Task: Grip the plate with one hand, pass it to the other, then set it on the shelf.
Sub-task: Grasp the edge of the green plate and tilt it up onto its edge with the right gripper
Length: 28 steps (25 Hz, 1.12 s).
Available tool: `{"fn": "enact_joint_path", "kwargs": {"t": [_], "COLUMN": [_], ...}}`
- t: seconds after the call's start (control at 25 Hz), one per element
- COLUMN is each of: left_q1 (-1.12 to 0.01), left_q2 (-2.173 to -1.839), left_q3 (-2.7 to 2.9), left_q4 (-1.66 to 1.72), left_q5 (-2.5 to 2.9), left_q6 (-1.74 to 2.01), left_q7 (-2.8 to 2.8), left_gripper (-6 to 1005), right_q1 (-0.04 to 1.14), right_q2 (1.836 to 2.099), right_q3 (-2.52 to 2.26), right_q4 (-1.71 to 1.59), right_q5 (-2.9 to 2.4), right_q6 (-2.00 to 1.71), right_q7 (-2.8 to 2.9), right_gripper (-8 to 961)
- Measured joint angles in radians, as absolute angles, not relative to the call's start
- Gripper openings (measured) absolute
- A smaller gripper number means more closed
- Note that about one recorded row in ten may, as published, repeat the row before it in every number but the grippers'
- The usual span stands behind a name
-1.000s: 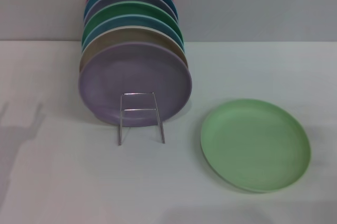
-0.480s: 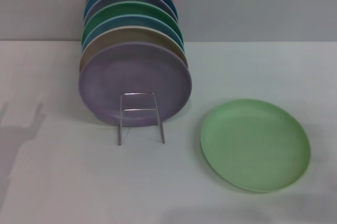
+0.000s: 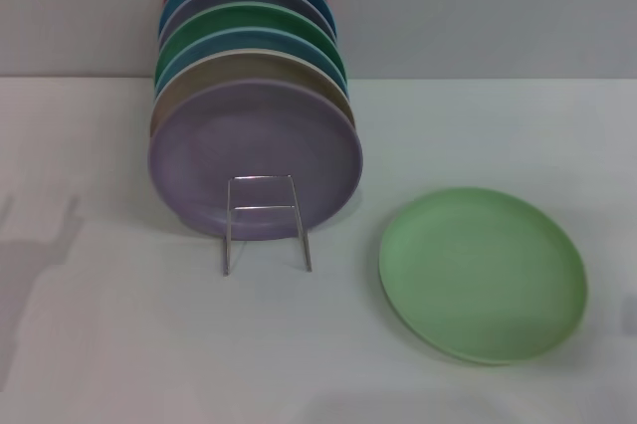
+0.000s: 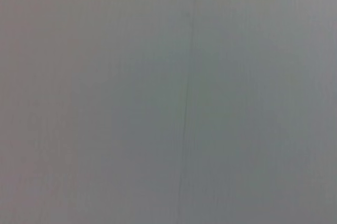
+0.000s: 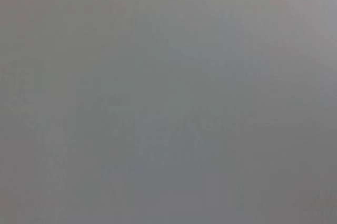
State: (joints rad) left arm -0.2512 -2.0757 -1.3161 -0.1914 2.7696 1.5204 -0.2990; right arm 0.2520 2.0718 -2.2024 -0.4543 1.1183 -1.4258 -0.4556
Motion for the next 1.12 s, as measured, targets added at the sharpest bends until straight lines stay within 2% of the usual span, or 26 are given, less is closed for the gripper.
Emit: {"fn": "enact_joint_path", "kwargs": {"t": [0.2,0.56,0.92,1.12], "left_q1": [-0.246,-0.246,-0.253,-0.254], "left_q2": [-2.074,-2.074,-2.074,-2.075], "left_q3": [-1.316,-1.321,-1.323,-1.324], "left_q4": [-0.188,-0.185,-0.183,-0.189], "left_q5": [2.768,2.767,2.767,2.767], "left_q6": [1.523,1.521,1.52,1.52], "left_q7": [-0.299,-0.299,-0.299,-0.299], "left_gripper": [840,839,839,839], "right_q1": [0.206,0.111,0.124,0.186], "right_q2": [2.062,2.077,2.073,2.072], "right_q3": [-2.066,-1.744,-1.459,-1.268], "right_q4": [-0.658,-1.087,-1.358,-1.425], "right_q5": [1.031,0.835,0.818,0.822], "right_q6": [-1.158,-0.43,0.326,0.733], "right_q7": [-0.459,-0.463,-0.468,-0.47], "right_gripper": [702,702,703,703]}}
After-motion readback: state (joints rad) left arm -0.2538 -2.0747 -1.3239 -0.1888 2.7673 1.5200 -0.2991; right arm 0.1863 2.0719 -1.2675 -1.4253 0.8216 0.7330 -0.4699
